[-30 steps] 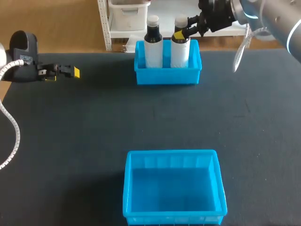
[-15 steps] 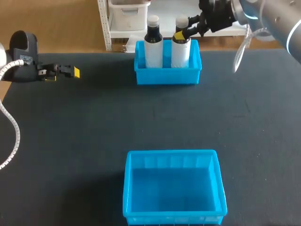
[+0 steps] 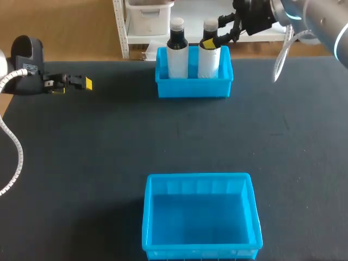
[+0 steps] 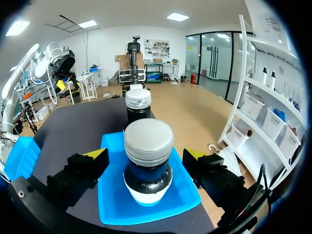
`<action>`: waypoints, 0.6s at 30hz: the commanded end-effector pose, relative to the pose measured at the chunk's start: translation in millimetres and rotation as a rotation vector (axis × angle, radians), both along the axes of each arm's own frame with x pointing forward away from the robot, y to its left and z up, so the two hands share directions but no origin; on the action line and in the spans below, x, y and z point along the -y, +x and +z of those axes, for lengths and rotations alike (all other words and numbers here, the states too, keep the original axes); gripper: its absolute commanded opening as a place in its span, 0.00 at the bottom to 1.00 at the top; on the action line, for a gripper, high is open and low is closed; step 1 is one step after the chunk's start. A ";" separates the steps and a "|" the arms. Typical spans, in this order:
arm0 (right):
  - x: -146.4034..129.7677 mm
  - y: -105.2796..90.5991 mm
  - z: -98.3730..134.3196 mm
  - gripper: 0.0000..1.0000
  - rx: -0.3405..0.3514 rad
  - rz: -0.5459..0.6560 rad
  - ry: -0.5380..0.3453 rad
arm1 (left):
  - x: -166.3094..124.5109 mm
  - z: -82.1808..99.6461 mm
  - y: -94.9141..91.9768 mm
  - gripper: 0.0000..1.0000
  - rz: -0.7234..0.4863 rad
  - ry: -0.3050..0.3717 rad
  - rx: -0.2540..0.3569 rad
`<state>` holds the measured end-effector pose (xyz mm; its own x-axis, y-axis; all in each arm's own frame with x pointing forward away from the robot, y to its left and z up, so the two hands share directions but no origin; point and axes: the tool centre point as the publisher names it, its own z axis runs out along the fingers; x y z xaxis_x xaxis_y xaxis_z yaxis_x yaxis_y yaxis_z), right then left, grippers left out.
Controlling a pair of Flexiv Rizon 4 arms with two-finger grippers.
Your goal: Pick up the bottle, and place it in the far bin if it is heavy, or in the near bin if it is light.
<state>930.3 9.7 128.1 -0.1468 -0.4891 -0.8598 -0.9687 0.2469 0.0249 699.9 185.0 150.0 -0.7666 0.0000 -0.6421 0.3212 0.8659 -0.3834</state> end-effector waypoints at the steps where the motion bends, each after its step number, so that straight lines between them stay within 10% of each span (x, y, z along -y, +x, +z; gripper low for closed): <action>1: 14.0 0.5 10.2 1.00 -0.102 0.169 0.018 | 0.0 0.0 0.0 1.00 0.000 0.000 0.000; 18: 77.7 -44.8 38.2 1.00 -0.088 0.049 -0.035 | 0.0 0.0 0.0 1.00 0.000 0.000 0.000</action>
<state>896.9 -57.2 159.8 -0.1942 -0.5320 -0.8242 -0.9765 0.1847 0.1109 699.9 185.0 150.0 -0.7666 0.0000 -0.6421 0.3212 0.8659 -0.3834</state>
